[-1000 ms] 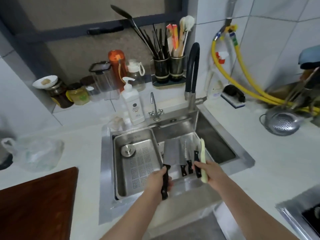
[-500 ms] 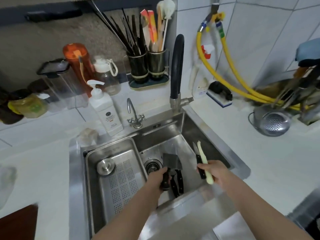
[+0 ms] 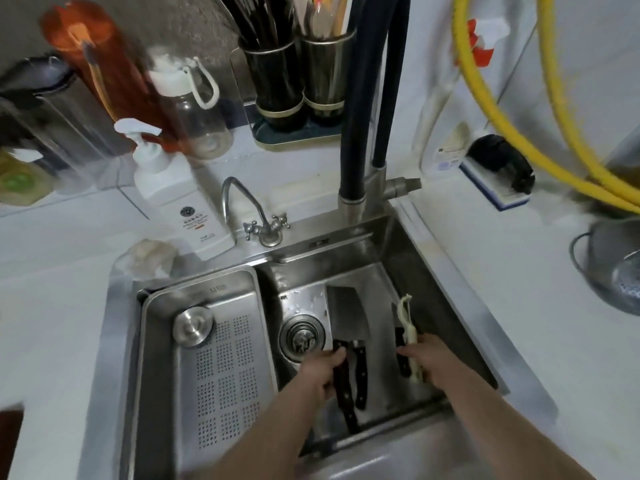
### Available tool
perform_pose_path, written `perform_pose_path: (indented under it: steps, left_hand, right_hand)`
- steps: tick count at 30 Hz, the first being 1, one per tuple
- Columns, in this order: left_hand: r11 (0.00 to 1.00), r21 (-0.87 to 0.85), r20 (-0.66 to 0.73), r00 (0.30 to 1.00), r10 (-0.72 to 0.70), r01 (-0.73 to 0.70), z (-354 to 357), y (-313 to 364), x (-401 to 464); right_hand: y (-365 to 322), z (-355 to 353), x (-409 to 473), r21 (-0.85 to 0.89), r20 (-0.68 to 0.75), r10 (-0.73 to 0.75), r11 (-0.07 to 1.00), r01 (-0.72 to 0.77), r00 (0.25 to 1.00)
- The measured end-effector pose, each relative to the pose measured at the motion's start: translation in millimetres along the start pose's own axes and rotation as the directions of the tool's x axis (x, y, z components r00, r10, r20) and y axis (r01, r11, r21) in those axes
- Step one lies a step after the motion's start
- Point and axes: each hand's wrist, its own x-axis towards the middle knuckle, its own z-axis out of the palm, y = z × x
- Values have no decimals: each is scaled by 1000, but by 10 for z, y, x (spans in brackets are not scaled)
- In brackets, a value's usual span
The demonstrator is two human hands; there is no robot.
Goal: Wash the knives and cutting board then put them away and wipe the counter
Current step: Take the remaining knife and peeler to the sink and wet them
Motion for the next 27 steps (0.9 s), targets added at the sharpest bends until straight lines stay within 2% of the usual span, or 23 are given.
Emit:
perform_pose_path:
  steps: [3, 8, 14, 17, 21, 27]
  left_hand:
    - [998, 46, -46, 998, -39, 41, 27, -43, 215]
    - [994, 98, -74, 996, -50, 58, 83, -114, 479]
    - [990, 133, -78, 996, -39, 50, 221, -230, 688]
    - [984, 165, -130, 990, -50, 72, 308, -279, 757]
    - [912, 409, -110, 993, 52, -2, 329, -381, 948]
    - [896, 445, -110, 992, 55, 0, 327, -412, 1078]
  right_hand:
    - [-32, 10, 217, -124, 5, 15, 992, -15, 1000]
    - [-38, 78, 504, -231, -21, 33, 972, -38, 999]
    - [4, 177, 757, -295, -38, 64, 953, -72, 997]
    - [47, 182, 825, -367, -92, 15, 929, -48, 996]
    - [140, 156, 883, -449, -156, -71, 894, -6, 985]
    - [161, 132, 874, -532, -132, -95, 846, 11, 987]
